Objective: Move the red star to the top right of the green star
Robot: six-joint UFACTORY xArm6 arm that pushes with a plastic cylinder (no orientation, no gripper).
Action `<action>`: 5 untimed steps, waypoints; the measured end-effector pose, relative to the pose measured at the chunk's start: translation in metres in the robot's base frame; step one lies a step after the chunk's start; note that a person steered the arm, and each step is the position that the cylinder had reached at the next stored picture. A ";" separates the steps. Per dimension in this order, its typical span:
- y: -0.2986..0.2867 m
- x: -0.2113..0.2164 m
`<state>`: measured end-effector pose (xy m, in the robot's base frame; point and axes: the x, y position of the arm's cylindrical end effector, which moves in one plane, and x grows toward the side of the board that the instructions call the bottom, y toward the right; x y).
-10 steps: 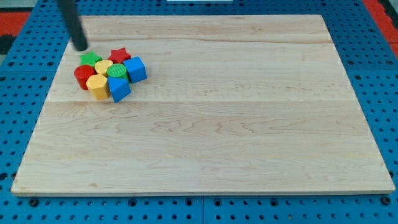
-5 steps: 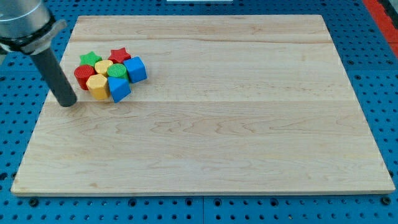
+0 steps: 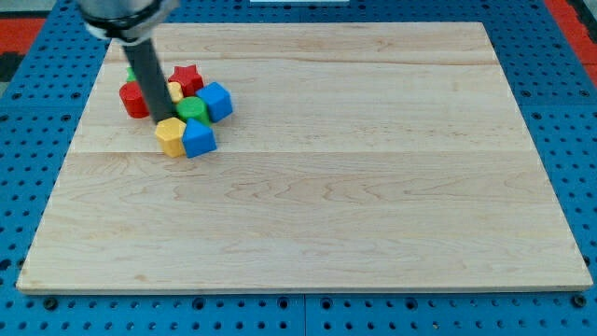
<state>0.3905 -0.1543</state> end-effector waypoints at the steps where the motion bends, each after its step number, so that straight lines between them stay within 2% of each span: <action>1: 0.034 0.000; 4: 0.044 -0.001; 5: 0.043 -0.027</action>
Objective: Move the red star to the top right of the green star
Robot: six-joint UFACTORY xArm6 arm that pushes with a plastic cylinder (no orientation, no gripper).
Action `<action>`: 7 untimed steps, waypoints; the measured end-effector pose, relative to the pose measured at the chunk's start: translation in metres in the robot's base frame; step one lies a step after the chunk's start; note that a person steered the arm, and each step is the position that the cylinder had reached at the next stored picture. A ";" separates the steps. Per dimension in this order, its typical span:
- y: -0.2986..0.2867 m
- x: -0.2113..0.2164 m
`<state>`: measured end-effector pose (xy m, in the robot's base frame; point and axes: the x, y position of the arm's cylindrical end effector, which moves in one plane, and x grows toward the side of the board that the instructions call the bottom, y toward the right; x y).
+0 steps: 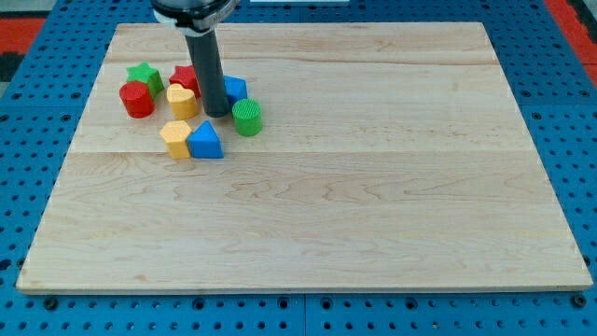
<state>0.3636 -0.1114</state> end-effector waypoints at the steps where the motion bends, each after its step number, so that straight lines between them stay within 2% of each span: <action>1: -0.020 -0.001; 3: -0.043 -0.012; 6: -0.047 -0.076; 7: -0.045 -0.113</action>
